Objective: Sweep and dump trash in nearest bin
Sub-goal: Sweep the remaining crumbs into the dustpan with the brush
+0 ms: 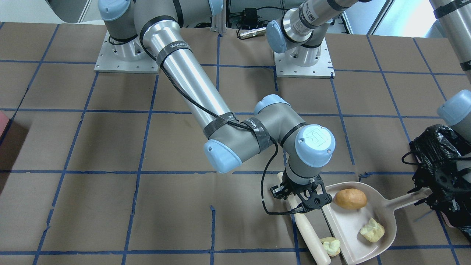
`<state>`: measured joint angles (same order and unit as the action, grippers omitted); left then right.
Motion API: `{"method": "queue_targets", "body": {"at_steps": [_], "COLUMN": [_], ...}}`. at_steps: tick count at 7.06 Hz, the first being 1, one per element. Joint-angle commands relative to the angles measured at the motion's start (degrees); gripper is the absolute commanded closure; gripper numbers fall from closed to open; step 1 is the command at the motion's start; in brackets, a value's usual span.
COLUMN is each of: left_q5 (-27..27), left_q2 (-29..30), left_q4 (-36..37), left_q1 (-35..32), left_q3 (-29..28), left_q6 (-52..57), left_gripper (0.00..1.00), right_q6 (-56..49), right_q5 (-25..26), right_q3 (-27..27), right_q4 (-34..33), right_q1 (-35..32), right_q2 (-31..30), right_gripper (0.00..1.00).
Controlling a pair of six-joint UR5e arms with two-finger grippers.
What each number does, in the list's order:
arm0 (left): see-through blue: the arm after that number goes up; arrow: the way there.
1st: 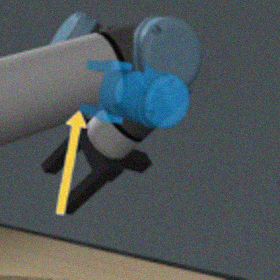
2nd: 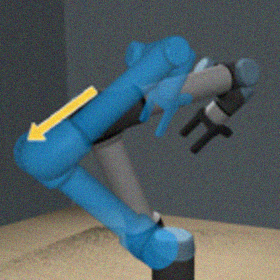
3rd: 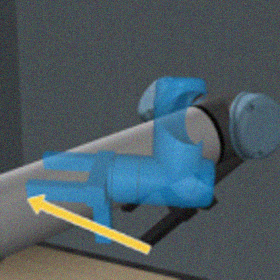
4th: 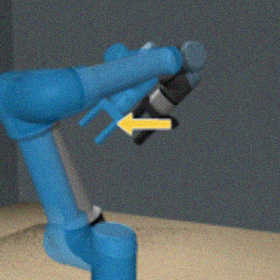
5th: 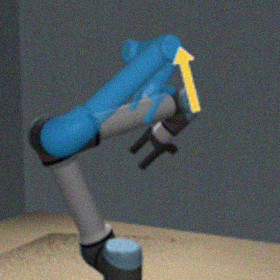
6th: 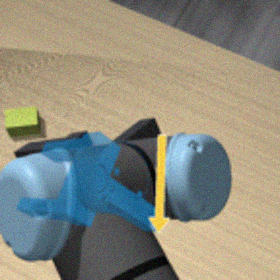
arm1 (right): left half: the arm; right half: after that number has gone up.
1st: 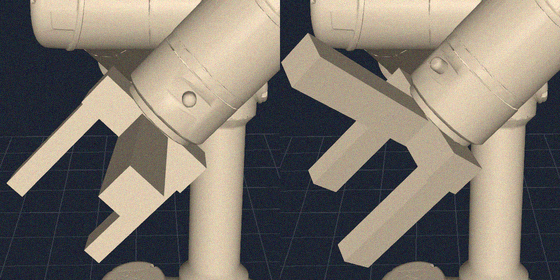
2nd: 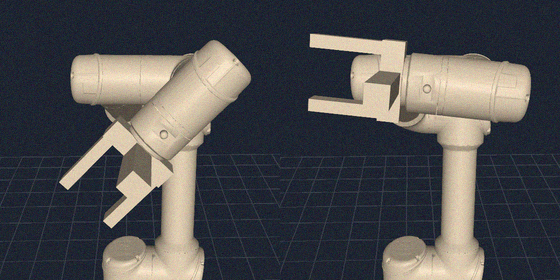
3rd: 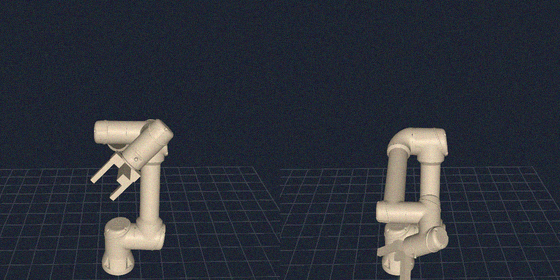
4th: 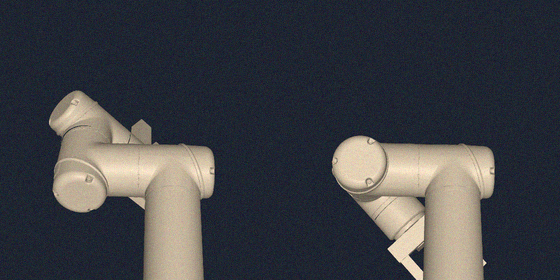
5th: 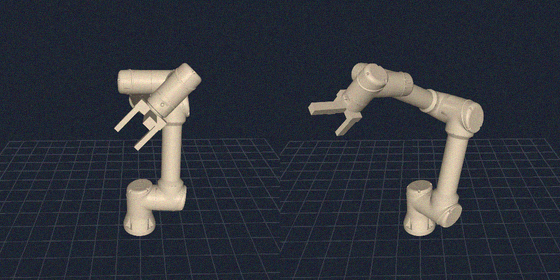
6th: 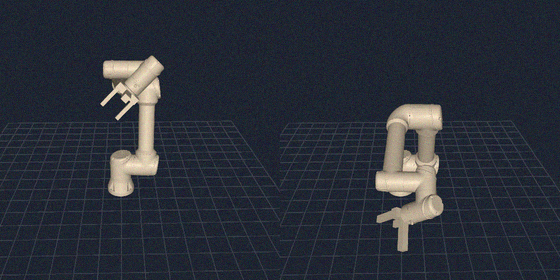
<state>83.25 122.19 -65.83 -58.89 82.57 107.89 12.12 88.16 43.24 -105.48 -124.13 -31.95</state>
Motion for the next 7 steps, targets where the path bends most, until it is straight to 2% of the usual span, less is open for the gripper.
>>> {"method": "queue_targets", "body": {"at_steps": [1, 2, 4, 7], "left_q5": [-0.1, -0.1, -0.02, -0.19], "left_q2": [-0.02, -0.02, -0.1, -0.19], "left_q4": [0.0, 0.0, 0.0, 0.0], "left_q1": [0.0, 0.0, 0.0, 0.0], "left_q3": [0.22, 0.22, 0.22, 0.39], "left_q6": [0.12, 0.12, 0.12, 0.21], "left_gripper": [0.95, 0.95, 0.95, 0.95], "right_q6": [-7.42, -8.42, -9.22, -10.35], "right_q5": [-0.61, -4.36, -7.28, -7.3], "right_q3": [-0.44, -0.44, -0.35, 0.35], "right_q4": [0.1, 0.1, 0.02, 0.19], "right_q1": [-2.07, -2.95, -4.53, -3.5], "right_q2": [0.49, -0.04, -1.88, -2.42], "right_gripper": [0.99, 0.98, 0.98, 0.98]}}
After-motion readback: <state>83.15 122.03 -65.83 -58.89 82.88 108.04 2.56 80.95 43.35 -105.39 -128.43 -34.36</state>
